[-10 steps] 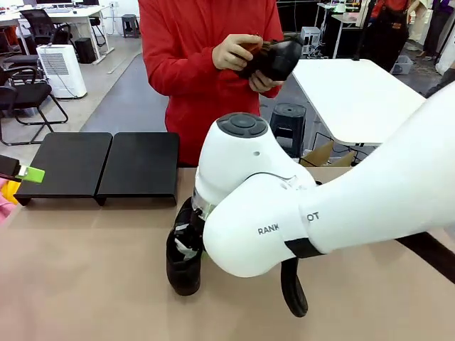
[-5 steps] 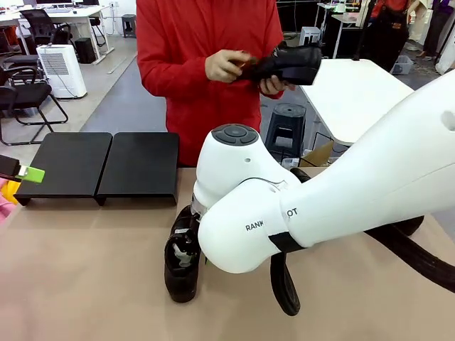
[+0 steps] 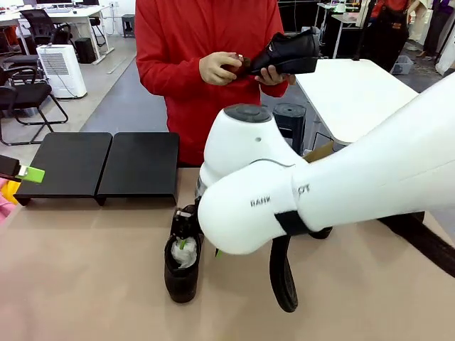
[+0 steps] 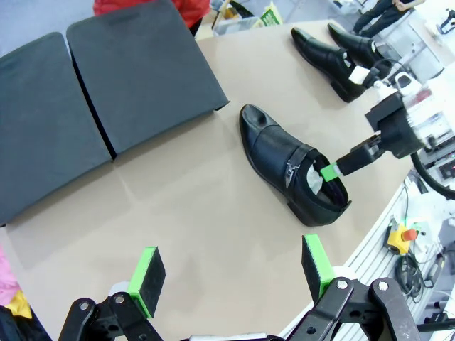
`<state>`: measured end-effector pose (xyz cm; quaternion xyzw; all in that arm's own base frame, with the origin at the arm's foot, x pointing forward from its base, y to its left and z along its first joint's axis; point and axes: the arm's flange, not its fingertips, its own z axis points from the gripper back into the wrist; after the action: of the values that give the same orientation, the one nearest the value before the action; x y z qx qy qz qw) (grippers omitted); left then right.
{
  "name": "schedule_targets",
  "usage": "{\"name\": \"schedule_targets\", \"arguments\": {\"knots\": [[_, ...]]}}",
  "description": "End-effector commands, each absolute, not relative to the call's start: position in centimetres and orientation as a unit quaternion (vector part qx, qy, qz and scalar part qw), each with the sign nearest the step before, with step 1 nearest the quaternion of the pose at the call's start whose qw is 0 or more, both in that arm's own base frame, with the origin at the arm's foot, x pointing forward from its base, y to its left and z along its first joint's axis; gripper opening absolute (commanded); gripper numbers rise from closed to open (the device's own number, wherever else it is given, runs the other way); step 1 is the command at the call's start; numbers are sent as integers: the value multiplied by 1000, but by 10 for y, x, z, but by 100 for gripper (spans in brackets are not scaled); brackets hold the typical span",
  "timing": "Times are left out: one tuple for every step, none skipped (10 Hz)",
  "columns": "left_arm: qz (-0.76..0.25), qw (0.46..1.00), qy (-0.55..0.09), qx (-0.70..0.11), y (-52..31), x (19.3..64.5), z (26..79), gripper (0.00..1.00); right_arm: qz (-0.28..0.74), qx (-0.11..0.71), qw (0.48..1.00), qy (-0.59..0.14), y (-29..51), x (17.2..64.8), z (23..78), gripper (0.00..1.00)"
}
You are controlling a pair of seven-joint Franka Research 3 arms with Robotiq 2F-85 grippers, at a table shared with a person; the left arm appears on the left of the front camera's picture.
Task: Organize the shoes by placing them on the stand.
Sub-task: Pick up one Shoe and place it in the middle of the table, then place the Shoe from the middle of the table onto the Shoes Stand.
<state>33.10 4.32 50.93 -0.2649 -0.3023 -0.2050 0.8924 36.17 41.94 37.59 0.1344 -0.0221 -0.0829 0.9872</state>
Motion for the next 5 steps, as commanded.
{"name": "schedule_targets", "arguments": {"knots": [[-210,888,-306,-273,44,332,509,100,-68,119,990,-34,424,364,362,100],[-210,888,-306,-273,44,332,509,100,-68,119,990,-34,424,364,362,100],[-210,888,-306,-273,44,332,509,100,-68,119,990,-34,424,364,362,100],[-210,888,-306,-273,44,332,509,100,-68,119,990,-34,424,364,362,100],[-210,888,-306,-273,44,332,509,100,-68,119,990,-34,424,364,362,100]]}}
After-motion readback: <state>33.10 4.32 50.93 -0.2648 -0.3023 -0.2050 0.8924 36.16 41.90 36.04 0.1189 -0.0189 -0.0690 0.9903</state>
